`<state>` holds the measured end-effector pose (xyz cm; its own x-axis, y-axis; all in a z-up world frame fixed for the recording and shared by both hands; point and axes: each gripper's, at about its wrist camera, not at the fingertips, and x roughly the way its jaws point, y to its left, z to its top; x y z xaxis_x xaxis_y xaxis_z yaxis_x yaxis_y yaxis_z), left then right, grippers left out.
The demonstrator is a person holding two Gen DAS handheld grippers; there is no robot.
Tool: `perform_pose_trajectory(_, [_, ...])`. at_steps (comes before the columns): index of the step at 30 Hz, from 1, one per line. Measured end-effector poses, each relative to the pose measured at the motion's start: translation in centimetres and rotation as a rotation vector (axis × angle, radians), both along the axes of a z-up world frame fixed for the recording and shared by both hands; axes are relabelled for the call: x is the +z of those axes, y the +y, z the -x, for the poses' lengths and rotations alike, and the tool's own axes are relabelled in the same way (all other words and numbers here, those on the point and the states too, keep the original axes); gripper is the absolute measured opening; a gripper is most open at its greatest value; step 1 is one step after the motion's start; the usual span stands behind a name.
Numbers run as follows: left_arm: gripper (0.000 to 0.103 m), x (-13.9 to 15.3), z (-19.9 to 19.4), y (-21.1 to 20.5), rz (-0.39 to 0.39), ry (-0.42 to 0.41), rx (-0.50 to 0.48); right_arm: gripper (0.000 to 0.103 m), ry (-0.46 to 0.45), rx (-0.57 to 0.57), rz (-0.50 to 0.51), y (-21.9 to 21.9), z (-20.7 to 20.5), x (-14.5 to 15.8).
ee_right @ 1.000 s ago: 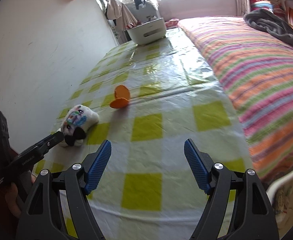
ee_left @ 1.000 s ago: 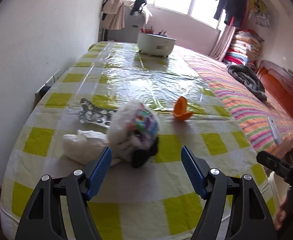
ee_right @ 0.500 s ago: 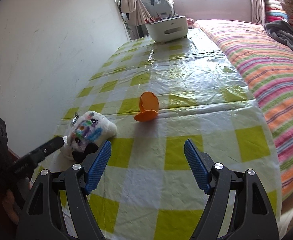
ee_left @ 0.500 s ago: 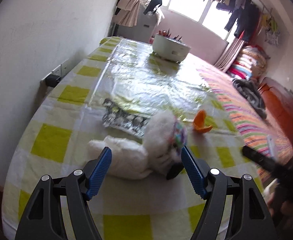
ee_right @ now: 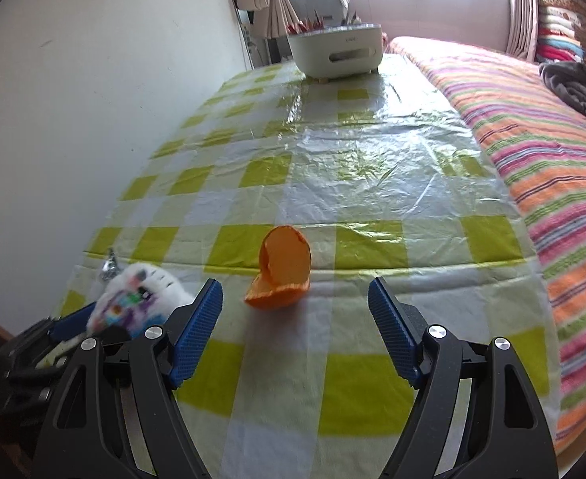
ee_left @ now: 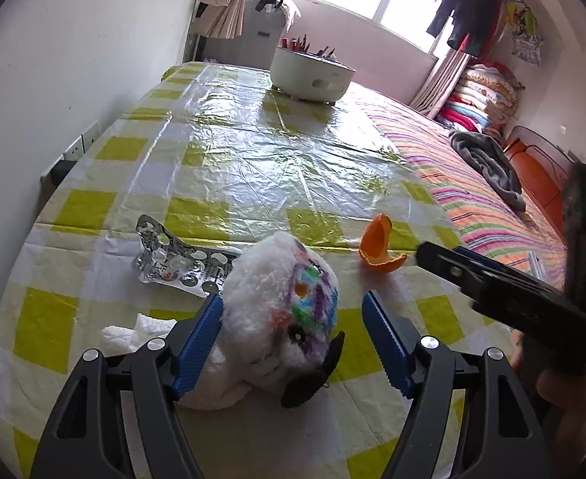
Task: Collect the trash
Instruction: 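Grasp the white plush toy with the left tool while the right tool grasps the orange peel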
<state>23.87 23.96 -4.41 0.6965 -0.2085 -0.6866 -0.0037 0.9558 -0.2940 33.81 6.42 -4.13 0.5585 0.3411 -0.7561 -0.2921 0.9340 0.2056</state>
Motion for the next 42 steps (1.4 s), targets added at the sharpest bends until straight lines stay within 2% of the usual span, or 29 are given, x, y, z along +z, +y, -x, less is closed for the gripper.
perform_pose_trajectory(5, [0.069, -0.1, 0.0, -0.2, -0.011, -0.013, 0.006, 0.074, 0.041, -0.01, 0.007, 0.9, -2.6, -1.2])
perform_pose_trajectory(7, [0.063, -0.1, 0.0, -0.3, -0.021, -0.014, 0.0, 0.072, 0.068, -0.015, 0.02, 1.1, -3.6, -1.8])
perform_pose_trajectory(8, [0.054, -0.2, 0.0, -0.5, -0.029, -0.012, -0.004, 0.069, 0.081, -0.014, 0.028, 1.3, -4.0, -2.2])
perform_pose_trajectory(9, [0.043, -0.3, -0.1, -0.4, -0.032, -0.007, -0.008, 0.066, 0.091, -0.009, 0.039, 1.5, -4.2, -2.6])
perform_pose_trajectory(10, [0.041, -0.5, -0.2, -0.4, -0.03, -0.002, -0.016, 0.058, 0.1, 0.0, 0.05, 1.7, -4.3, -3.0])
perform_pose_trajectory(12, [0.04, -0.6, -0.2, -0.3, -0.028, -0.001, -0.016, 0.054, 0.091, 0.026, 0.067, 2.3, -4.1, -3.2])
perform_pose_trajectory(14, [0.038, -0.5, -0.2, -0.2, -0.019, 0.0, -0.015, 0.032, 0.079, 0.065, 0.083, 3.2, -3.6, -3.2])
perform_pose_trajectory(15, [0.036, -0.5, -0.2, -0.1, -0.013, -0.003, -0.016, 0.03, 0.075, 0.079, 0.078, 3.5, -3.4, -3.1])
perform_pose_trajectory(17, [0.032, -0.6, -0.2, -0.1, -0.005, -0.005, -0.017, 0.023, 0.035, 0.083, 0.135, 4.2, -2.4, -2.5])
perform_pose_trajectory(21, [0.029, -0.6, 0.1, -0.1, 0.025, -0.007, -0.035, 0.022, 0.002, 0.095, 0.107, 3.5, -0.6, -1.8])
perform_pose_trajectory(29, [0.029, 0.0, 1.0, -1.4, 0.02, -0.036, -0.06, 0.022, -0.035, 0.078, 0.034, -0.8, 2.7, 0.8])
perform_pose_trajectory(34, [0.029, 0.5, 1.8, -2.7, 0.016, -0.044, -0.076, 0.022, -0.013, 0.055, -0.001, -3.7, 5.4, 0.1])
perform_pose_trajectory(42, [0.029, 1.4, 3.8, -5.1, -0.008, -0.07, -0.11, 0.022, 0.005, 0.013, -0.026, -7.5, 7.4, 0.0])
